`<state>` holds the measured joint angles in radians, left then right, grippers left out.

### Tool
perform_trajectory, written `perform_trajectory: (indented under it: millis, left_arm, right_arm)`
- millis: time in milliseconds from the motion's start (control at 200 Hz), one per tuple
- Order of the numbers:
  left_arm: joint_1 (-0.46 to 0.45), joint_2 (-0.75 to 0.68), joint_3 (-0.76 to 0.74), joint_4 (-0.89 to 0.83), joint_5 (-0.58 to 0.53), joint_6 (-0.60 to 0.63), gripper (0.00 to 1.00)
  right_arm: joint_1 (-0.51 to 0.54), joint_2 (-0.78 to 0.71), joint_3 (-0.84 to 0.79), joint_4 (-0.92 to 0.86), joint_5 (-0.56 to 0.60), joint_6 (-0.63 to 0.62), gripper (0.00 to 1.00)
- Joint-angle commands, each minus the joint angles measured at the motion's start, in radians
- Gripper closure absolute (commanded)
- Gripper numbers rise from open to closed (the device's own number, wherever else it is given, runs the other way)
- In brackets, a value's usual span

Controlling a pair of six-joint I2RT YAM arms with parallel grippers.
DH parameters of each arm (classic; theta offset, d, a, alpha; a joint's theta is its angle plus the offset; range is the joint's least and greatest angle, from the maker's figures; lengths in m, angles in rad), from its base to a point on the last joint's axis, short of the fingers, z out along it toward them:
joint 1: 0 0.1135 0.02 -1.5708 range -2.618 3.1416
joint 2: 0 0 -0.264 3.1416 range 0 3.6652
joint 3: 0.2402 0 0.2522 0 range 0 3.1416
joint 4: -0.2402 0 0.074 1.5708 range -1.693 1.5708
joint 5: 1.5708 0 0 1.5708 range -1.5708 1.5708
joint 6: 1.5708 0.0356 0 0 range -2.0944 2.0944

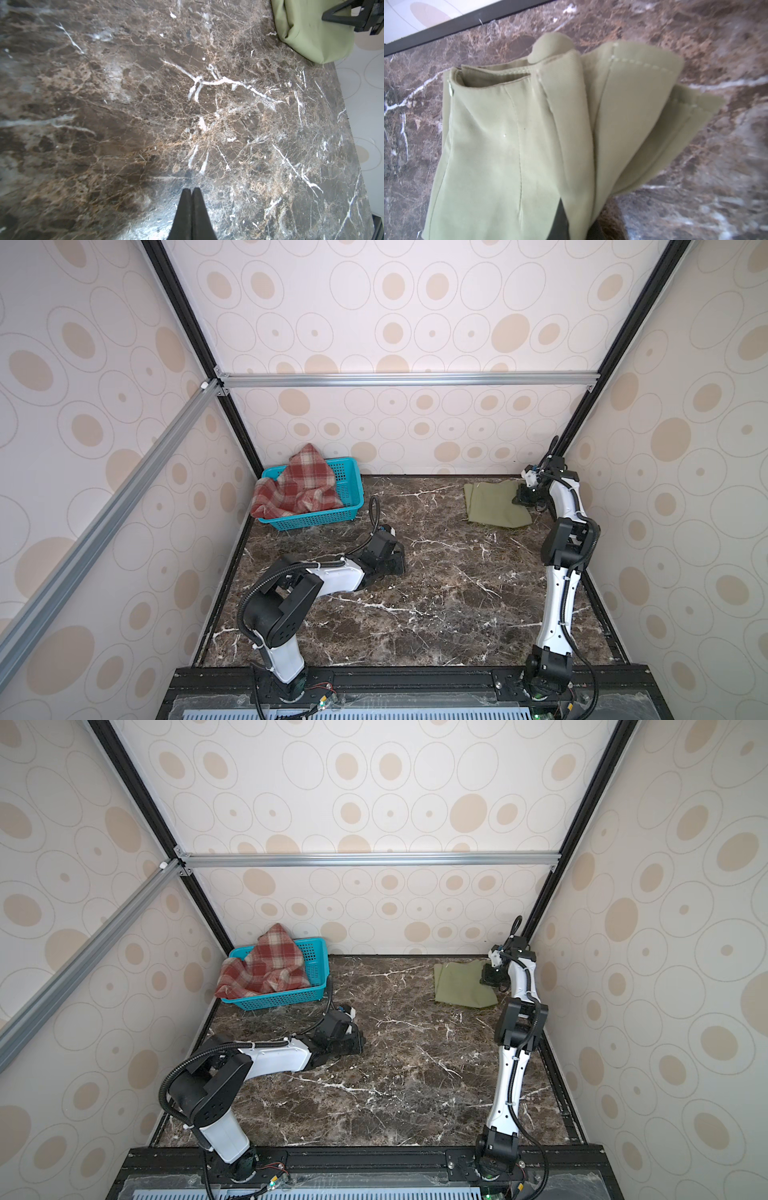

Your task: Fold and stack the skirts

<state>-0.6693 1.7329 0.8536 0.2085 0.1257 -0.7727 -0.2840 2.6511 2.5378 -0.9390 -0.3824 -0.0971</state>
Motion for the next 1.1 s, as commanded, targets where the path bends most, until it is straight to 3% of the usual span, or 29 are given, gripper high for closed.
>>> perform_trajectory:
  millis: [0,35,130,290,660,850,1005,1095]
  left_arm:
    - [0.005,0.02,0.031,0.008,-0.004,-0.02,1.0]
    - [0.006,0.022,0.029,0.012,-0.005,-0.022,1.0]
    - [0.005,0.026,0.024,0.019,-0.002,-0.028,1.0]
    - [0.006,0.019,0.019,0.022,0.003,-0.03,1.0]
    - [0.008,-0.135,-0.057,0.025,-0.047,-0.009,1.0]
    - [0.025,-0.271,-0.085,-0.026,-0.106,0.014,1.0]
    - [0.106,-0.376,-0.055,-0.135,-0.153,0.049,0.68]
    - [0.194,-0.421,-0.01,-0.191,-0.142,0.083,0.6]
  right_arm:
    - [-0.007,0.03,0.027,0.038,0.011,0.0,0.95]
    - [-0.007,0.032,0.027,0.045,0.004,0.007,0.89]
    - [-0.007,0.031,0.023,0.068,-0.003,0.031,0.54]
    - [-0.007,-0.027,-0.053,0.177,0.013,0.095,0.36]
    - [-0.007,-0.47,-0.472,0.411,0.095,0.183,0.32]
    - [0.002,-0.719,-0.695,0.45,0.056,0.239,0.3]
    - [0.085,-0.953,-1.017,0.579,0.027,0.334,0.31]
    - [0.198,-1.064,-1.173,0.614,0.086,0.349,0.3]
